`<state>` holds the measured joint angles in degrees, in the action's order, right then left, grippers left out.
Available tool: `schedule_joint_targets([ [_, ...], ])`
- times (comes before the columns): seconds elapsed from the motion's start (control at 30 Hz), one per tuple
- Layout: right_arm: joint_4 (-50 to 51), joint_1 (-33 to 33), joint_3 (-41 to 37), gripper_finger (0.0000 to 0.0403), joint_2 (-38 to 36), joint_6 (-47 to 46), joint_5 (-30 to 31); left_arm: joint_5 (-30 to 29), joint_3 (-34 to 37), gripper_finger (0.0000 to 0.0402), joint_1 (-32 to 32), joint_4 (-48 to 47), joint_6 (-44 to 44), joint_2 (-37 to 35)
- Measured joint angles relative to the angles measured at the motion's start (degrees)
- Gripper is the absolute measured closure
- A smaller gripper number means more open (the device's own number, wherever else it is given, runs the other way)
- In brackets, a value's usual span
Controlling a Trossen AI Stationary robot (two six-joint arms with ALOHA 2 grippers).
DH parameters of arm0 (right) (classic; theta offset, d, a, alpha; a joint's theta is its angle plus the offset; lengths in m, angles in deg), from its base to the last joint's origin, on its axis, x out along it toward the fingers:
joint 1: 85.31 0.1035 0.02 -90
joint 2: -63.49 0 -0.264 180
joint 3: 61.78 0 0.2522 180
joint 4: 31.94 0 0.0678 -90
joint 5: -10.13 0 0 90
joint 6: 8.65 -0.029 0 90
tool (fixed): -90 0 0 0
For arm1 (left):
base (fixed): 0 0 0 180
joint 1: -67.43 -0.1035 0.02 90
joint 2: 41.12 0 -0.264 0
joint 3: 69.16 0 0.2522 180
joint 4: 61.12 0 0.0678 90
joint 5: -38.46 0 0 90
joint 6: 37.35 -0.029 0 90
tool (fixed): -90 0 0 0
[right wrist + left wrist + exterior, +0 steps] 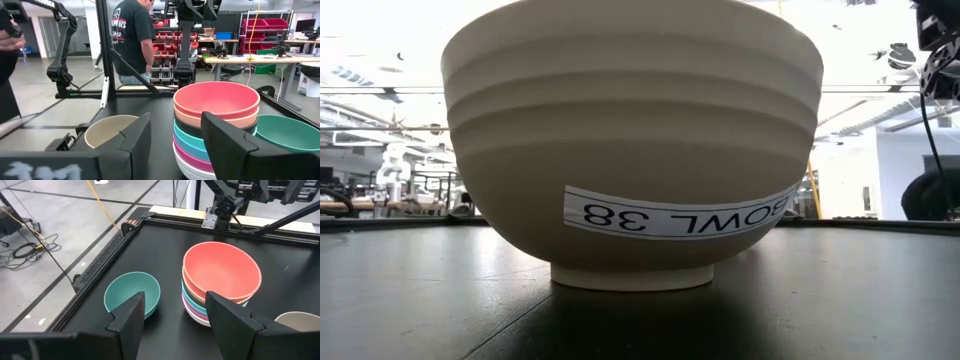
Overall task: Nest bowls inside each other
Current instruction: Stack the dark green bowl on top of the light pink bowl
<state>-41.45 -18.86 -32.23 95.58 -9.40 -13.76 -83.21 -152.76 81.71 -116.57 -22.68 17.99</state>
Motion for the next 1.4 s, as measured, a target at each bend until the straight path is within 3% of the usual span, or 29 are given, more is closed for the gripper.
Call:
schedule_joint_targets([
  [0.13,-4.0,-0.3,0.0,0.0238,-0.1,1.2,0.3,-3.7,0.0,0.0188,0.0,0.8,1.3,0.0],
  [0.27,-9.7,-1.4,0.0,0.0238,-0.2,7.3,5.2,-7.5,0.0,0.0188,0.0,2.7,2.3,0.1],
  [0.6,-16.2,-2.8,0.0,0.0238,-5.0,25.7,11.2,-3.5,0.0,0.0188,-0.7,8.4,-9.0,1.6],
  [0.9,-19.8,-1.8,0.1,0.0238,-7.7,33.3,21.4,-5.9,0.0,0.0188,-0.8,19.7,-19.4,1.6],
  [1.13,-17.1,-1.9,0.1,0.0238,-7.6,33.7,22.6,-5.7,0.0,0.0188,-2.7,22.4,-27.4,1.6],
  [1.4,-18.5,-7.3,0.1,0.0238,-7.7,34.8,23.9,-10.9,0.0,0.0188,-6.7,15.2,-19.9,1.4],
])
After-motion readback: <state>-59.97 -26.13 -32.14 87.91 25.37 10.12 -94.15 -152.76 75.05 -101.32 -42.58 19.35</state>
